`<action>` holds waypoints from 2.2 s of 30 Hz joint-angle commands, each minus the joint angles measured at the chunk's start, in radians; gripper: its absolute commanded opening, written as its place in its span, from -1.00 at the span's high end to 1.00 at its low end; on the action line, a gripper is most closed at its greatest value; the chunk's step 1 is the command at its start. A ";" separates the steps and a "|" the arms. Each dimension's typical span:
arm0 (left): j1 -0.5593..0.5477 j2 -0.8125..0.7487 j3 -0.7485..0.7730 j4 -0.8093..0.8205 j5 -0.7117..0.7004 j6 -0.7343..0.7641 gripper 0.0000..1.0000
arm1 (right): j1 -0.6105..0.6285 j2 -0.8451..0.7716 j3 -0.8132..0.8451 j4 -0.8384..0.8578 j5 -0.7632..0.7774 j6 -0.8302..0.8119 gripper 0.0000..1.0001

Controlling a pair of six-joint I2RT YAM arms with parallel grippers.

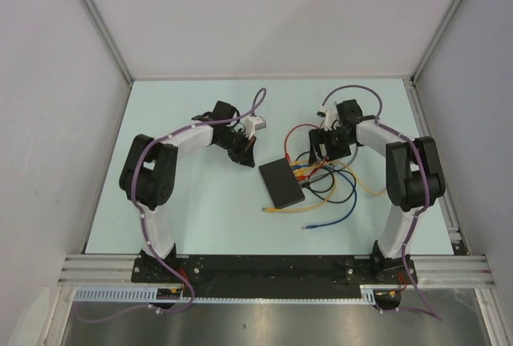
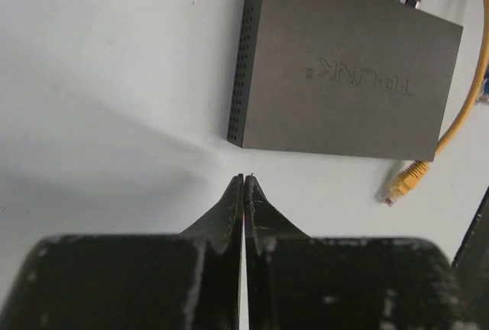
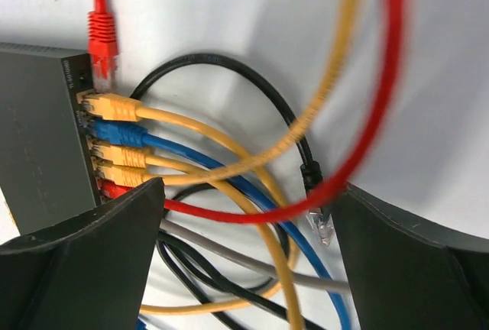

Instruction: Pull the plug from the switch port

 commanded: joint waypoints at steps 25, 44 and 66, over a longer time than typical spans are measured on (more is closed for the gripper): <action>-0.031 0.296 0.382 -0.309 0.184 0.209 0.99 | -0.062 -0.200 0.098 0.018 0.000 -0.028 -0.92; 0.036 0.160 0.532 -0.134 0.160 -0.203 0.01 | -0.067 -0.113 0.145 -0.020 -0.226 -0.121 -0.80; -0.050 0.181 0.412 -0.128 0.217 -0.241 0.67 | -0.102 0.362 0.570 -0.422 -0.428 -0.345 -0.16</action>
